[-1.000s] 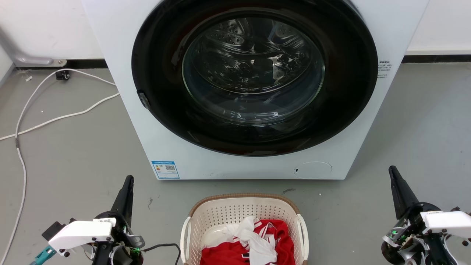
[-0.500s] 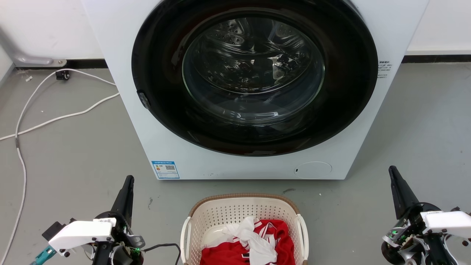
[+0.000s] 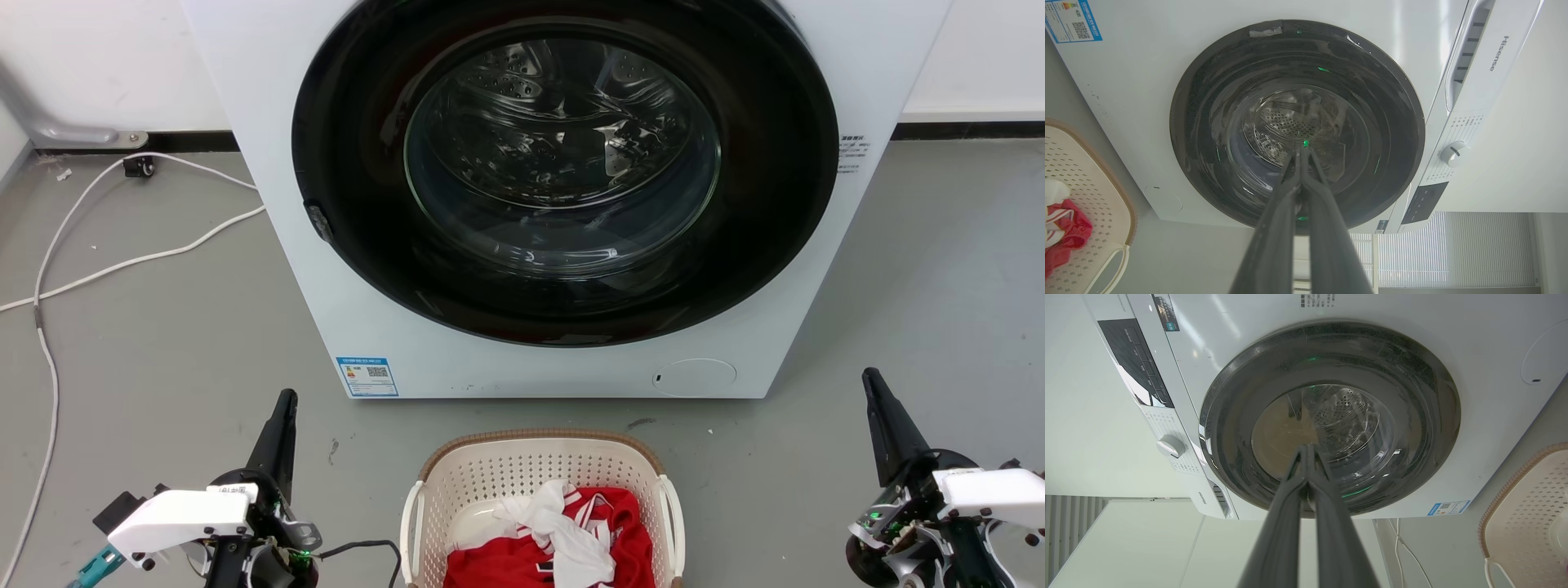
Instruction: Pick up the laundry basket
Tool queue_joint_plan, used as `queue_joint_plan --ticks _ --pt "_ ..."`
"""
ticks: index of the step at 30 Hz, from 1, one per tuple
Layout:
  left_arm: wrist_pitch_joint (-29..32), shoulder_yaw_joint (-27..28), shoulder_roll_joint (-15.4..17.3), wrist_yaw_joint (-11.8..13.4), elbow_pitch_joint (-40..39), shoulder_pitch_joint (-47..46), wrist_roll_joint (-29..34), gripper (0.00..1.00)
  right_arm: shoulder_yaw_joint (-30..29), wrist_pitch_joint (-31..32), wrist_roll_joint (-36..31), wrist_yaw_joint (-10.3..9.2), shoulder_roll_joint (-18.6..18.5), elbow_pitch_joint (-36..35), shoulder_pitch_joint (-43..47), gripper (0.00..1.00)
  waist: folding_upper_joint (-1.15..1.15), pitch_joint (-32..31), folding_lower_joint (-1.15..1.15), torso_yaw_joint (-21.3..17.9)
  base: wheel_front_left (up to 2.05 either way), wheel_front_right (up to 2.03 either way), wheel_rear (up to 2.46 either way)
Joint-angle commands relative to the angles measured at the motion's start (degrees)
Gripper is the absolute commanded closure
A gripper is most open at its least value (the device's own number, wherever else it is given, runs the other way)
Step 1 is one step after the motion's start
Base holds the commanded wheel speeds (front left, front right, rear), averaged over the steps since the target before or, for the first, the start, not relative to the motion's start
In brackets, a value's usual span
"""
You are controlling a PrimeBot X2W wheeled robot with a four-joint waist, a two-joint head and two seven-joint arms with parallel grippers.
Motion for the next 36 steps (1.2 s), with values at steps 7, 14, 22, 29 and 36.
queue_joint_plan --ticks 7,14,22,29,36 --pt "-0.07 -0.17 -0.22 0.08 1.26 1.02 0.18 0.00 0.09 0.02 -0.01 -0.01 0.15 1.20 1.07 0.00 0.00 0.00 0.00 0.00 0.00 0.00 0.00" --pt "-1.19 -0.68 -0.47 0.07 2.33 3.00 0.78 0.00 1.01 -1.12 -0.71 -0.01 0.35 2.24 3.13 0.00 0.00 0.01 0.00 0.00 0.00 0.00 0.00" --pt "-3.44 -0.87 -0.43 0.05 0.99 3.50 2.34 0.00 1.69 -3.39 -3.19 -0.01 0.34 1.51 3.25 0.00 0.00 0.01 0.00 0.01 0.00 0.00 0.00" --pt "-5.25 0.92 -0.40 0.03 -0.03 3.66 6.07 0.00 1.66 -5.21 -7.66 -0.01 0.32 0.52 2.80 0.00 0.00 -0.01 0.00 0.07 0.00 0.00 0.00" --pt "-6.92 3.06 -0.36 0.44 -0.74 3.57 9.59 0.00 1.90 -6.89 -15.79 0.00 0.31 -2.13 2.55 0.00 0.00 -0.04 0.00 0.28 0.00 0.00 0.00"
